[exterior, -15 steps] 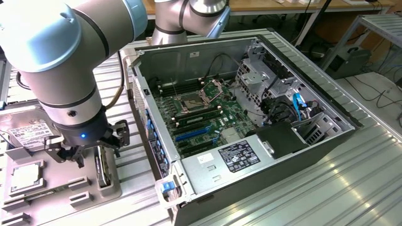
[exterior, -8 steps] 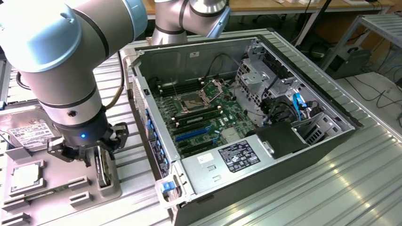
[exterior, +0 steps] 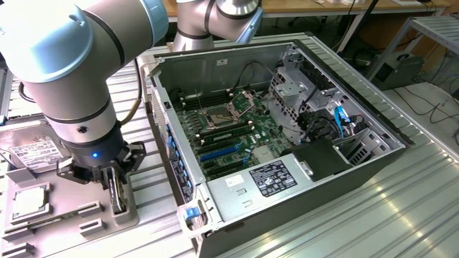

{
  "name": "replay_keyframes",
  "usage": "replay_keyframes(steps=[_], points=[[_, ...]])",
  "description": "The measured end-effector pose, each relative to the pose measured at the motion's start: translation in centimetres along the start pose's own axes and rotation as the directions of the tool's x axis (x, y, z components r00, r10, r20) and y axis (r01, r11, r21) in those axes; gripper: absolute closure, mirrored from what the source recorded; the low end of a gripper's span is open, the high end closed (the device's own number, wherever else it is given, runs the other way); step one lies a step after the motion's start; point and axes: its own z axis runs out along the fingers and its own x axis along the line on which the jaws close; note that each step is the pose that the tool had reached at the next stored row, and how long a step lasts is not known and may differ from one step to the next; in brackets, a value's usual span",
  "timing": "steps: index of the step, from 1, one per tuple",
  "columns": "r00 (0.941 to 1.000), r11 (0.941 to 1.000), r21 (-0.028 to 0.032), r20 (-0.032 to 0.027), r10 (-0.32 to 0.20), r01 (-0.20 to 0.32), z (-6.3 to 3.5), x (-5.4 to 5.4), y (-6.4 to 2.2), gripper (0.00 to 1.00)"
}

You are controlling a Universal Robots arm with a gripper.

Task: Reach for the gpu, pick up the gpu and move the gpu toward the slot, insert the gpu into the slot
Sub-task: 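Pick up the gpu and move the gpu toward the slot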

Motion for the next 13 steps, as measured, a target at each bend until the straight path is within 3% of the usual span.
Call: replay_keyframes(steps=[5,6,13], points=[[1.0000,1.0000,0.0001,0.0000,0.000,0.000,0.00,0.00,0.00,0.62],[1.0000,1.0000,0.0000,0.0000,0.000,0.000,0.00,0.00,0.00,0.69],[1.0000,1.0000,0.0001,0.0000,0.000,0.000,0.00,0.00,0.00,0.71]])
